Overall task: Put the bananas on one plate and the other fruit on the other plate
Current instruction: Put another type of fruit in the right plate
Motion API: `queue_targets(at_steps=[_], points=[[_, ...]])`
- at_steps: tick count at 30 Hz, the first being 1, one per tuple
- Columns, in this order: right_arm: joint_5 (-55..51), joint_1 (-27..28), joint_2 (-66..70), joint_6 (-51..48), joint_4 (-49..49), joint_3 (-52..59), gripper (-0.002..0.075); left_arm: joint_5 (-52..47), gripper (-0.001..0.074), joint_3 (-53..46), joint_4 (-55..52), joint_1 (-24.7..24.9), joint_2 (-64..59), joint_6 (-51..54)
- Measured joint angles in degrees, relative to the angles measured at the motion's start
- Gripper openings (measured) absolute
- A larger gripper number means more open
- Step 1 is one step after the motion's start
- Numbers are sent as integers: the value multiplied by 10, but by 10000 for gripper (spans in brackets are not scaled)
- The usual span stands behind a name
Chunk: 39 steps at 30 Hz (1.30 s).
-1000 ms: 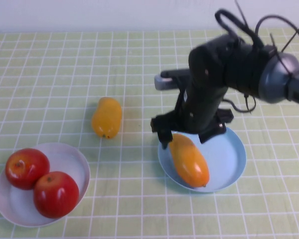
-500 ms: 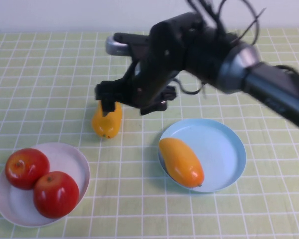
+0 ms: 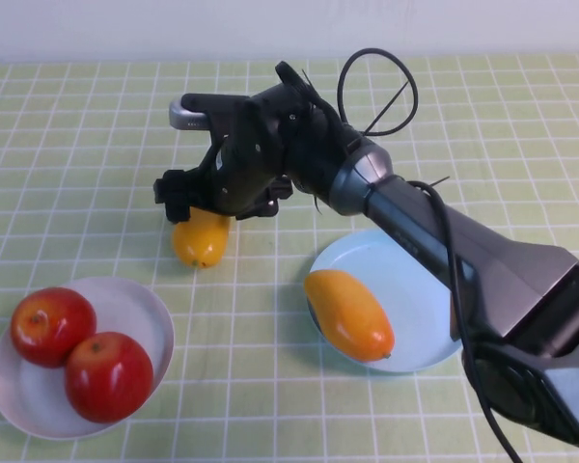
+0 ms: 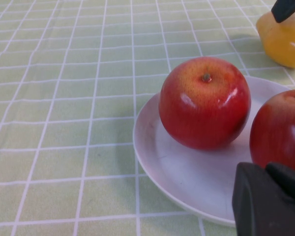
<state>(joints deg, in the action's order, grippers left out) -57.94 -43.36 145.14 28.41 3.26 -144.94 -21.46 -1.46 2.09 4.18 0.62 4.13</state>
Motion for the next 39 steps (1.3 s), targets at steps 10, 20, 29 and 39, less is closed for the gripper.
queue_targets(at_steps=[10, 20, 29, 39], points=[[29, 0, 32, 0, -21, -16, 661, 0, 4, 0, 0, 0, 0, 0], [13, 0, 48, -16, -16, -19, 596, 0, 4, 0, 0, 0, 0, 0], [-83, 0, 11, -53, -44, -22, 532, 0, 4, 0, 0, 0, 0, 0], [-132, 5, -146, -95, -113, 29, 532, 0, 4, 0, 0, 0, 0, 0]])
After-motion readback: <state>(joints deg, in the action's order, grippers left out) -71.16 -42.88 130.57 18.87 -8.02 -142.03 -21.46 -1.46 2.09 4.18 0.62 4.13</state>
